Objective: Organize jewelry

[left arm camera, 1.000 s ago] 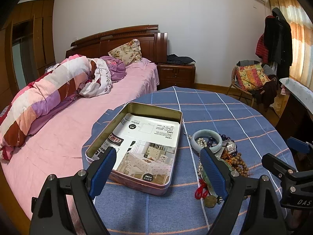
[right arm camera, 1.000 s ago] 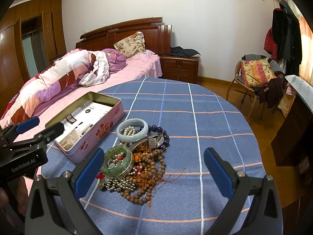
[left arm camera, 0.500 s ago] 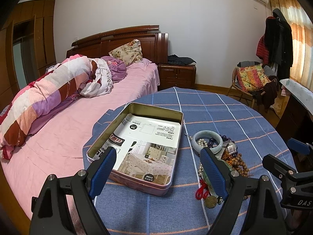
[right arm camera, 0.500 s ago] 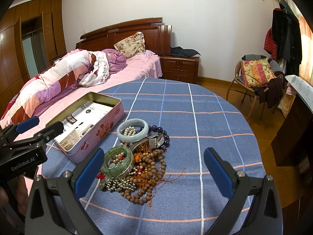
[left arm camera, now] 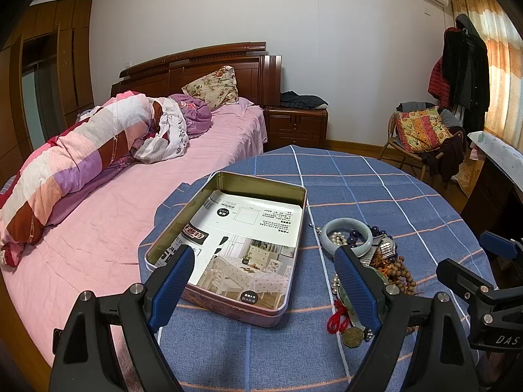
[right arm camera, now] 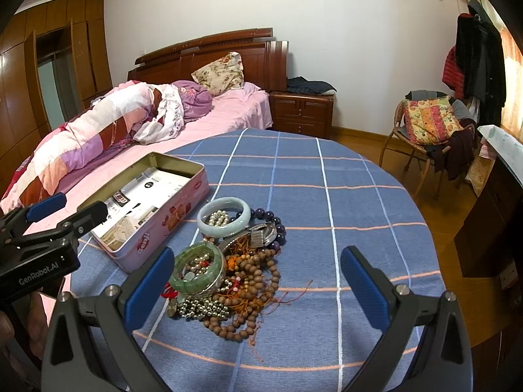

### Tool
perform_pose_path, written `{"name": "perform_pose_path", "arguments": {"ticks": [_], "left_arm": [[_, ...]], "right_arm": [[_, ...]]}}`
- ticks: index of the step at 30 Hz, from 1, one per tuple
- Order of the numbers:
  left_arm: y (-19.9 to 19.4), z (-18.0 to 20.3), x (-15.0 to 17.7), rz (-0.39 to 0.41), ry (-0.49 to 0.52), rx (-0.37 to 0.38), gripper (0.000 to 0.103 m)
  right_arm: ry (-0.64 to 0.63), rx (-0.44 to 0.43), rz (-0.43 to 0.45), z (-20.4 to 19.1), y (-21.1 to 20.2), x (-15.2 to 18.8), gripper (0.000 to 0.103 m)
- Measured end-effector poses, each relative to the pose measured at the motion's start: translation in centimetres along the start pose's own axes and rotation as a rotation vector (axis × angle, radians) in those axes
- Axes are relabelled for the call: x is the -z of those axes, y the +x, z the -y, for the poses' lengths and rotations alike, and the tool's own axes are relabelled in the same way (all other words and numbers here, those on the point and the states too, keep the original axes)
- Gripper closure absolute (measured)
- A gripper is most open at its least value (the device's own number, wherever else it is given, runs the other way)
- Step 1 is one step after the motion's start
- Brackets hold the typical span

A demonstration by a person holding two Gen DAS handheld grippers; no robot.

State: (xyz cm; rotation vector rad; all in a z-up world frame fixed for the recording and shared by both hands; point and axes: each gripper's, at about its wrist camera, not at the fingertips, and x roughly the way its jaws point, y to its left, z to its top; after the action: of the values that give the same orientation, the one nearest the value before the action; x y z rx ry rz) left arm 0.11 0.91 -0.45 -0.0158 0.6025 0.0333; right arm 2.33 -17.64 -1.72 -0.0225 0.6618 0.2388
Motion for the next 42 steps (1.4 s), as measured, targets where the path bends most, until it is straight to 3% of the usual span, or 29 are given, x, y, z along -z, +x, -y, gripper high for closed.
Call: {"name": "perform_pose_path", "arguments": {"ticks": [31, 42], "left_arm": [[0.0, -0.1, 0.1, -0.003, 0.001, -0.004, 0.016], [1.6, 0.4, 0.8, -0.05, 0.014, 0.01, 0.016]], "right_arm": [[0.005, -0.007, -0.013, -0.6, 0.3, -0.1, 0.0], [0.017, -0.008, -0.04, 0.7, 1.2, 0.6, 0.0]]}}
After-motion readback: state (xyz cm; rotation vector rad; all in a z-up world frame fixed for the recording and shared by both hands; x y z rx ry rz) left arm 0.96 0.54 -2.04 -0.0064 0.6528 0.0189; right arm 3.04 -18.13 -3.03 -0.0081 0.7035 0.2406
